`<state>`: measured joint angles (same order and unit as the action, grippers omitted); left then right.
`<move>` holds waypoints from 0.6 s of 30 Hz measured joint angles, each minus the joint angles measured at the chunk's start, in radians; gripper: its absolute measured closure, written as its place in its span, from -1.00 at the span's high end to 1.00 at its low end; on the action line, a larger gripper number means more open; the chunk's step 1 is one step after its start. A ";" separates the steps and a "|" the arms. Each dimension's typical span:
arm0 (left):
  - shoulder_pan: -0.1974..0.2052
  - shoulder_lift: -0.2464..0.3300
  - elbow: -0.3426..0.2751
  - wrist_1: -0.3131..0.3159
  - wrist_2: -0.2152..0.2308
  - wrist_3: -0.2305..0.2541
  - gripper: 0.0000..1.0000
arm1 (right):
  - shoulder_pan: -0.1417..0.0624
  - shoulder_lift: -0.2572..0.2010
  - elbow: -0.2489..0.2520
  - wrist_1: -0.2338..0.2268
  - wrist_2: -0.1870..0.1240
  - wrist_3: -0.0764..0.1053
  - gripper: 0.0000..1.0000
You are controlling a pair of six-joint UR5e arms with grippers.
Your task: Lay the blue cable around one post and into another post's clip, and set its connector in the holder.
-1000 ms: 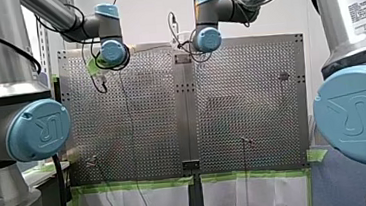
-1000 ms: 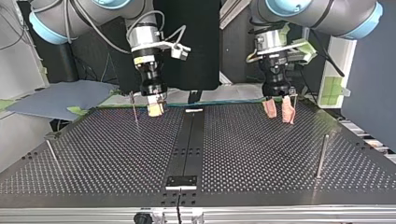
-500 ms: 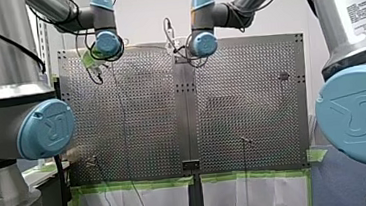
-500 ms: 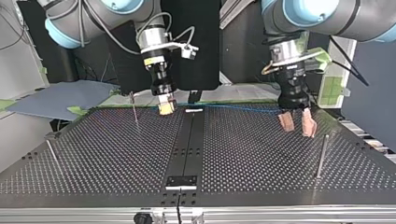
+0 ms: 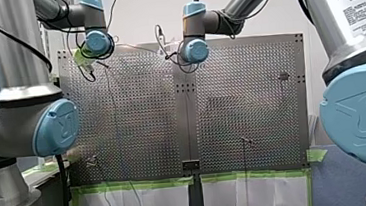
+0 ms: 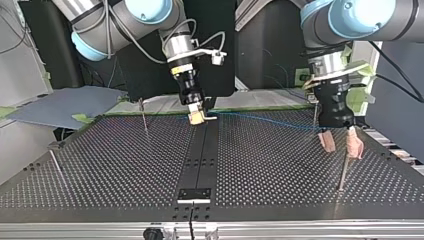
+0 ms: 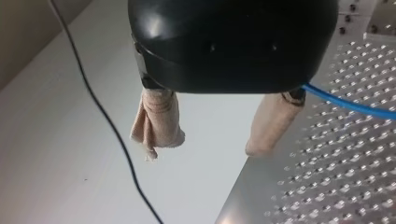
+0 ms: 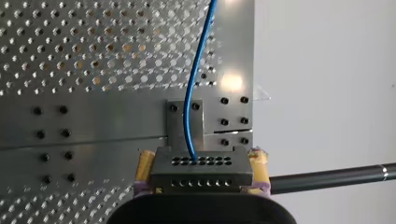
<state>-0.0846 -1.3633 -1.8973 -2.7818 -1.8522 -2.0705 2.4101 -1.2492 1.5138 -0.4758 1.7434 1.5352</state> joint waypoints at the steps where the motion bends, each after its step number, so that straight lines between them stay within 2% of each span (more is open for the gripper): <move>1: 0.009 0.000 0.002 0.000 0.009 -0.003 1.00 | 0.003 0.001 -0.003 -0.001 0.000 0.000 -1.00; 7: 0.067 -0.012 0.020 0.000 0.054 -0.013 1.00 | 0.015 0.005 -0.017 -0.011 0.002 0.003 -1.00; 13: 0.132 -0.034 0.046 0.001 0.052 -0.029 1.00 | 0.027 0.012 -0.038 -0.015 0.007 0.004 -1.00; 18: 0.160 -0.034 0.057 0.005 0.049 -0.062 1.00 | 0.034 0.020 -0.059 -0.013 0.010 0.005 -1.00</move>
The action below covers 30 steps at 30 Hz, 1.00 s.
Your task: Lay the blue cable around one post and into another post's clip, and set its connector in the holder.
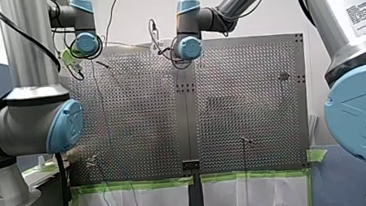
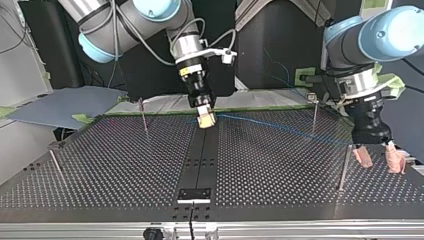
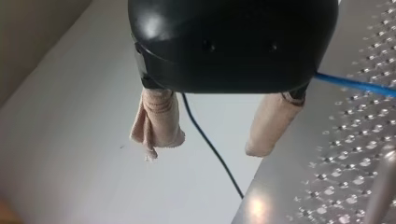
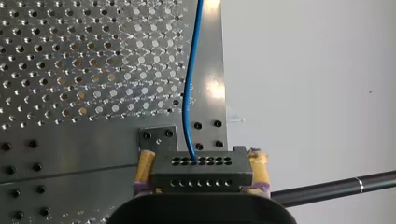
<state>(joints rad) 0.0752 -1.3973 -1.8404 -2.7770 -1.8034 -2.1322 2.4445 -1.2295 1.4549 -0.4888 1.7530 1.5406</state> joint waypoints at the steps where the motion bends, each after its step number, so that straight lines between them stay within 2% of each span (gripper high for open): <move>1: 0.003 0.000 0.001 0.000 0.000 -0.005 1.00 | 0.001 0.003 -0.005 0.003 0.000 -0.001 -1.00; 5: 0.010 -0.001 0.007 0.003 0.005 -0.013 1.00 | 0.007 0.015 -0.026 0.014 0.000 -0.004 -1.00; 10: 0.025 -0.007 0.015 0.026 0.046 -0.011 1.00 | 0.012 0.034 -0.052 0.015 0.003 -0.003 -1.00; 17: 0.085 -0.022 0.020 0.059 0.114 -0.035 1.00 | 0.033 0.085 -0.106 0.020 0.024 -0.003 -1.00; 22: 0.132 -0.056 0.033 0.077 0.151 -0.043 1.00 | 0.040 0.092 -0.132 0.022 0.024 -0.003 -1.00; 30: 0.164 -0.114 0.044 0.126 0.186 -0.053 1.00 | 0.051 0.095 -0.177 0.047 0.022 -0.006 -1.00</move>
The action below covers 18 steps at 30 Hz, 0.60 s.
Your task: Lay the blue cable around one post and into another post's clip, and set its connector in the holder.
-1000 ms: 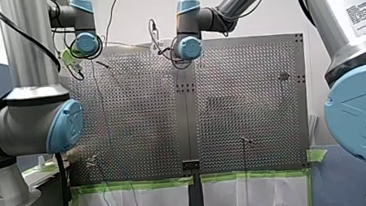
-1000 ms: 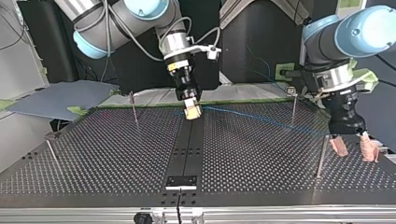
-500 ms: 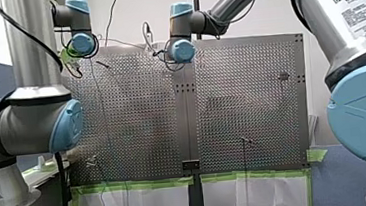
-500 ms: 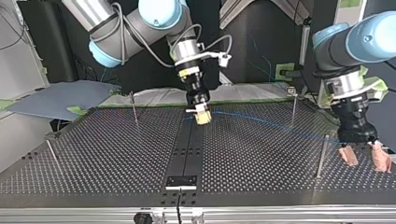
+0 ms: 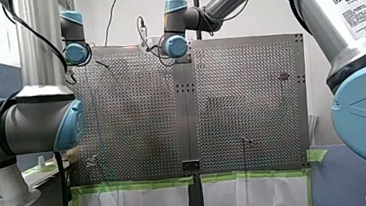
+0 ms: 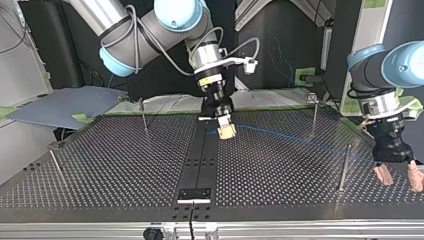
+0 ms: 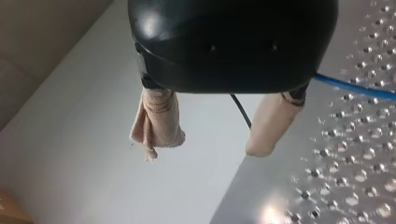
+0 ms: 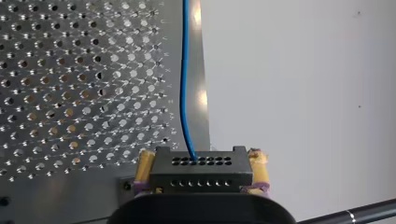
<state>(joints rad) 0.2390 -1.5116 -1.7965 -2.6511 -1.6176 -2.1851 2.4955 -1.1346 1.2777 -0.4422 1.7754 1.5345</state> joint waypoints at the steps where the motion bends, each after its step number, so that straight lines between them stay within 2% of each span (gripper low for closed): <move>1: 0.003 -0.007 0.001 0.007 0.006 -0.005 1.00 | 0.000 0.000 -0.003 0.001 0.000 0.000 -1.00; 5: 0.017 -0.045 0.006 0.026 0.021 -0.010 1.00 | 0.001 0.002 -0.010 0.002 0.002 0.000 -1.00; 9: 0.031 -0.086 0.008 0.030 0.022 0.010 1.00 | 0.001 0.005 -0.012 0.001 0.004 0.001 -1.00; 18: 0.053 -0.130 0.008 0.037 0.037 0.011 1.00 | -0.001 0.030 -0.023 0.002 0.005 0.007 -1.00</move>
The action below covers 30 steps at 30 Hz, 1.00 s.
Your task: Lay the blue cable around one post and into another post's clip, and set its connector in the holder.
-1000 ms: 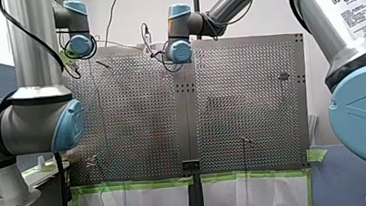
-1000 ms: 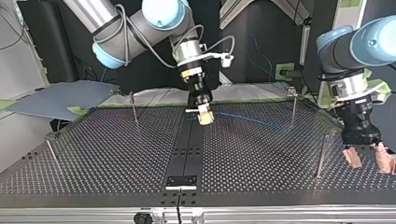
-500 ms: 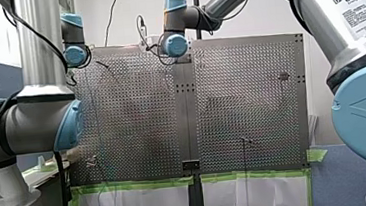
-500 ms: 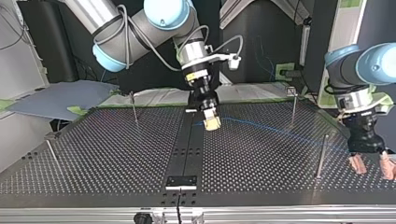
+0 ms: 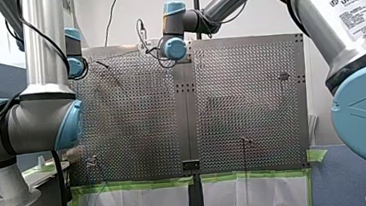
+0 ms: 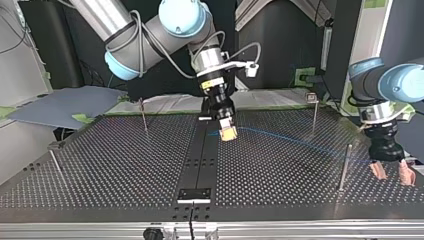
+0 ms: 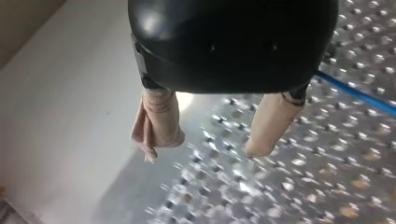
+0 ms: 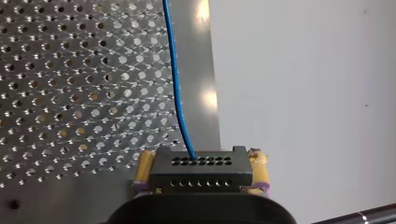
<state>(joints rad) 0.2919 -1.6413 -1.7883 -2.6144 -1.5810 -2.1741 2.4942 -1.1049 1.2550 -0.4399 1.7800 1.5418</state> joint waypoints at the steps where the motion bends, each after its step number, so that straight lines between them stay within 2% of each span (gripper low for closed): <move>1: 0.000 -0.004 0.000 0.000 0.003 0.002 1.00 | -0.001 0.002 -0.001 0.001 0.001 0.001 -1.00; 4: -0.004 -0.015 0.000 -0.001 0.009 0.011 1.00 | -0.008 0.006 -0.002 0.005 0.014 0.011 -1.00; 8: -0.014 -0.030 -0.001 -0.006 0.015 0.022 1.00 | -0.024 0.009 -0.002 0.024 0.050 0.038 -1.00; 14: -0.030 -0.057 -0.007 -0.023 0.017 0.038 1.00 | -0.053 0.018 0.003 0.063 0.089 0.045 -1.00; 17: -0.034 -0.060 -0.015 -0.024 0.014 0.032 1.00 | -0.067 0.021 0.019 0.087 0.102 0.048 -1.00; 20: -0.039 -0.061 -0.021 -0.025 0.013 0.025 1.00 | -0.083 0.022 0.043 0.101 0.124 0.059 -1.00; 25: -0.047 -0.061 -0.024 -0.029 0.013 0.021 1.00 | -0.108 0.022 0.090 0.073 0.157 0.088 -1.00; 30: -0.055 -0.061 -0.024 -0.031 0.013 0.013 1.00 | -0.130 0.022 0.143 0.021 0.166 0.135 -1.00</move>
<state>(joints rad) 0.2365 -1.7019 -1.8126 -2.6459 -1.5680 -2.1611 2.3643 -1.0824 1.3981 -0.4184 1.9456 1.6773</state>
